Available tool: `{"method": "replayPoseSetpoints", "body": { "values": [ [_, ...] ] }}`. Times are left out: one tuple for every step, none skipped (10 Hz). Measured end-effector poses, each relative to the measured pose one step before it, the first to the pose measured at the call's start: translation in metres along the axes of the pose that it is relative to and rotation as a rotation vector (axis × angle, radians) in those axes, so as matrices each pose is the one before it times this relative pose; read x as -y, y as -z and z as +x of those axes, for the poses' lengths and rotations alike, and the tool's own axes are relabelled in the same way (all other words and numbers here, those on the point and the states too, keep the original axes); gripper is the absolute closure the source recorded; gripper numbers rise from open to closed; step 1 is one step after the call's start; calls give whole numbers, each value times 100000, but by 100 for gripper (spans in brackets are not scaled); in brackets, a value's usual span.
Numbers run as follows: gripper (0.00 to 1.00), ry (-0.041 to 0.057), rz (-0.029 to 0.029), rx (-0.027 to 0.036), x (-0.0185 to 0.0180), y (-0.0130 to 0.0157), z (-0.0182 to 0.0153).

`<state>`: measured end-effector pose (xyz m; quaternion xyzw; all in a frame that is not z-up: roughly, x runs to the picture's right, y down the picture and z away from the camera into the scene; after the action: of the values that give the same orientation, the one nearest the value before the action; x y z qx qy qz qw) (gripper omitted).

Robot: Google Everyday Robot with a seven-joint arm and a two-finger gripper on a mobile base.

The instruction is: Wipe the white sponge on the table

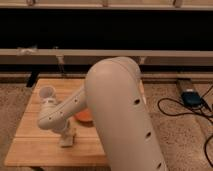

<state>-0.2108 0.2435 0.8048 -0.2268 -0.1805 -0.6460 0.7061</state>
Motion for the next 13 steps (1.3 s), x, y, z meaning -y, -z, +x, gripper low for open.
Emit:
{"method": "replayPoseSetpoints", "body": {
  "values": [
    [100,567,-23,-20,209,30,-147],
    [100,-294,-159,0,-140,59,73],
    [100,277,38,34,128,20,-83],
    [100,-329,-93,43,-175,-26,60],
    [100,-2203,176,488,-522,-52,137],
    [100,-4282,-53,422,-1182,-114,469],
    [100,-1027,-418,-298,-476,-70,340],
    [100,-367,-562,-84,-299,-19,118],
    [100,-186,44,31,-62,-11,44],
    [100,300,67,14,120,5,-84],
    [100,-59,49,36,-7,3,1],
    [100,-512,366,178,-52,15,46],
    [100,-1509,836,110,-43,167,185]
  ]
}}
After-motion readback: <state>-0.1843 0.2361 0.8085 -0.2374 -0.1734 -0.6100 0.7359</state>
